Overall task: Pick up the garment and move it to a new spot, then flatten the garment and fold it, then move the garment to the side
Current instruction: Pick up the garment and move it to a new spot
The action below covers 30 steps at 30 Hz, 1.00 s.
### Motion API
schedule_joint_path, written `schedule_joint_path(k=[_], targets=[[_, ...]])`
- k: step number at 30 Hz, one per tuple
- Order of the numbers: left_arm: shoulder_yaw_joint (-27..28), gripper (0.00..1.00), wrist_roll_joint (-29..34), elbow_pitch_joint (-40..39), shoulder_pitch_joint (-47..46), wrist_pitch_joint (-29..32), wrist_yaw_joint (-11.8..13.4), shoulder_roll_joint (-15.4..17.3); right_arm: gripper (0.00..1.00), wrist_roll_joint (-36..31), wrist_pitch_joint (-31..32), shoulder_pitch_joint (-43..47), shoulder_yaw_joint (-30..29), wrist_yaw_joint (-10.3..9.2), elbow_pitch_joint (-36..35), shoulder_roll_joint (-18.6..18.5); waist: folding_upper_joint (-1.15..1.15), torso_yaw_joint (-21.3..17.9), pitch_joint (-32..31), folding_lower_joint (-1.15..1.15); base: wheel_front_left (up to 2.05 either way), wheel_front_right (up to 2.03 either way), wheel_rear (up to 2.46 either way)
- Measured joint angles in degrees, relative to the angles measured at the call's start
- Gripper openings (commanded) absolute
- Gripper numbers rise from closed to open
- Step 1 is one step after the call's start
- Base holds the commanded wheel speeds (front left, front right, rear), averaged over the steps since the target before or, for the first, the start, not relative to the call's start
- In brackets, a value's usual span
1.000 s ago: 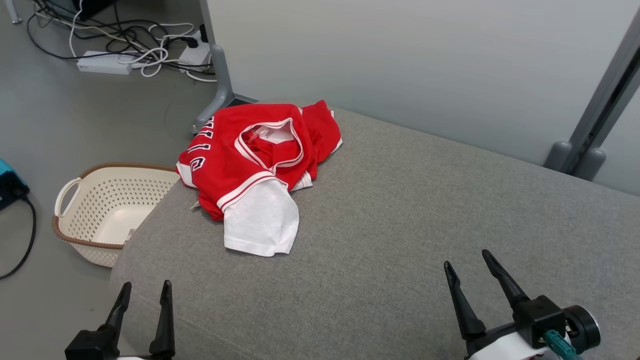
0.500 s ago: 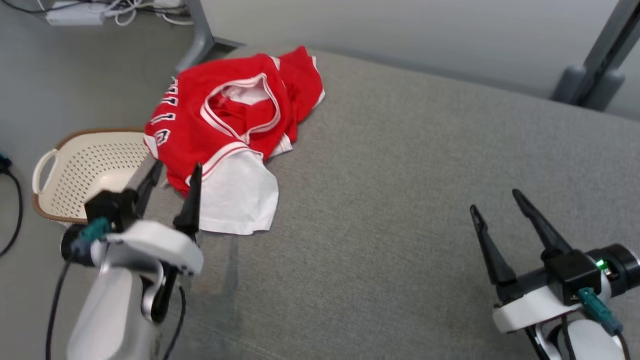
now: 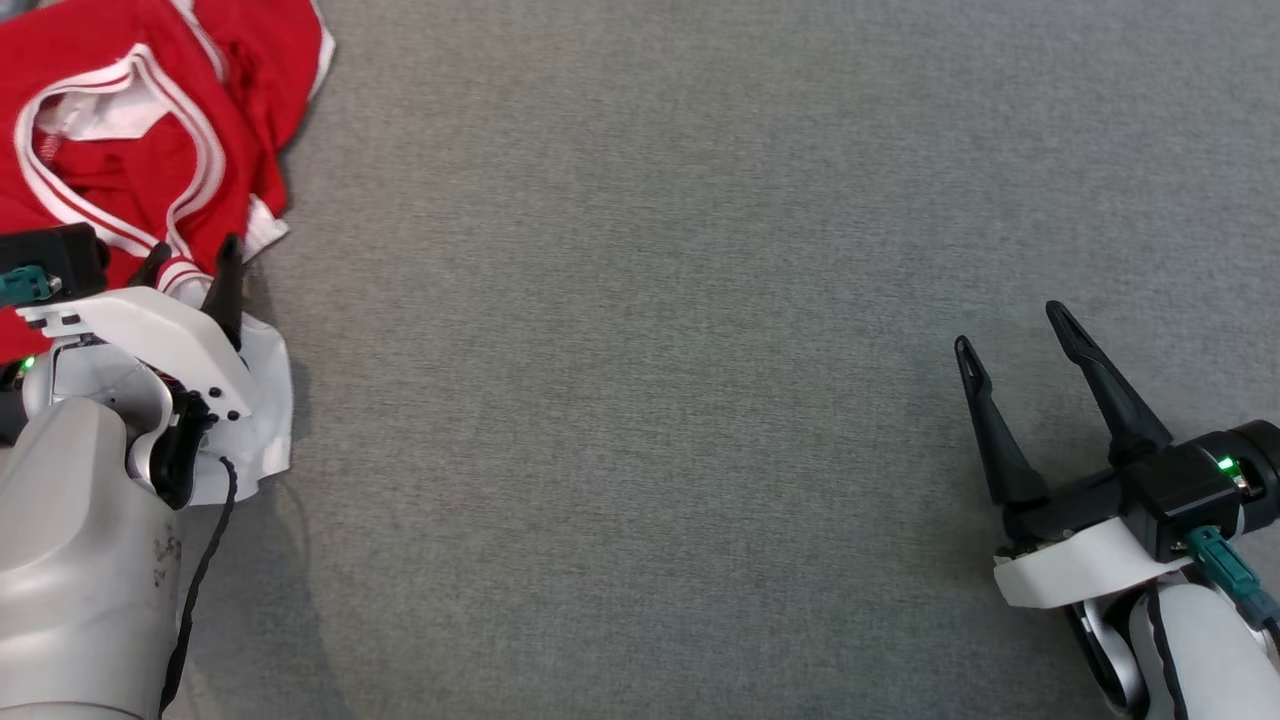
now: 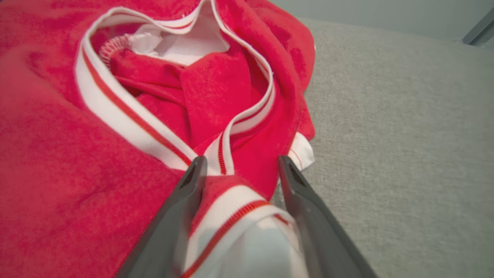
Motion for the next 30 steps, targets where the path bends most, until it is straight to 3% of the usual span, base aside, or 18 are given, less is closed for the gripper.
schedule_joint_path(k=[1, 8, 14, 20, 26, 30], targets=[[0.12, 0.0, -0.19, 1.36, -0.31, 0.03, 0.0, 0.16, 1.0, 0.14, 0.0, 0.01, -0.14, 0.0, 0.01, 0.09, 0.0, -0.89, 0.47, 0.0, 0.0, 0.0, 0.0], [0.15, 0.0, -1.42, 6.98, -0.93, -2.52, 0.01, 0.71, 1.0, 0.55, 0.0, 0.4, -0.86, 0.0, 0.14, 1.29, 0.0, -3.53, -0.16, 0.0, 0.0, 0.0, 0.0], [-1.29, 0.0, -3.3, 1.9, -0.26, -9.98, 0.01, -0.04, 1.0, 0.75, 0.0, 1.91, -1.67, 0.0, 0.73, 2.54, 0.0, -2.99, -3.55, 0.0, 0.0, 0.0, 0.0], [-8.11, 0.0, -9.34, -14.57, 3.61, -9.17, -0.01, -1.96, 1.0, 1.31, 0.0, 4.67, -2.05, 0.0, 1.56, 4.75, 0.0, -2.03, -8.08, 0.0, 0.0, 0.0, 0.0], [-14.36, 0.0, -13.56, -37.09, 10.18, -1.03, -0.01, -2.38, 1.0, 1.9, 0.0, 5.97, -0.98, 0.0, 2.14, 6.82, 0.0, -2.88, -12.9, 0.0, 0.0, 0.0, 0.0], [-18.82, 0.0, -15.6, -51.41, 14.41, 5.0, 0.63, -5.15, 1.0, 2.23, 0.0, 6.26, -0.37, 0.0, 2.47, 7.42, 0.0, -5.93, -14.45, 0.0, 0.0, 0.0, 0.0]])
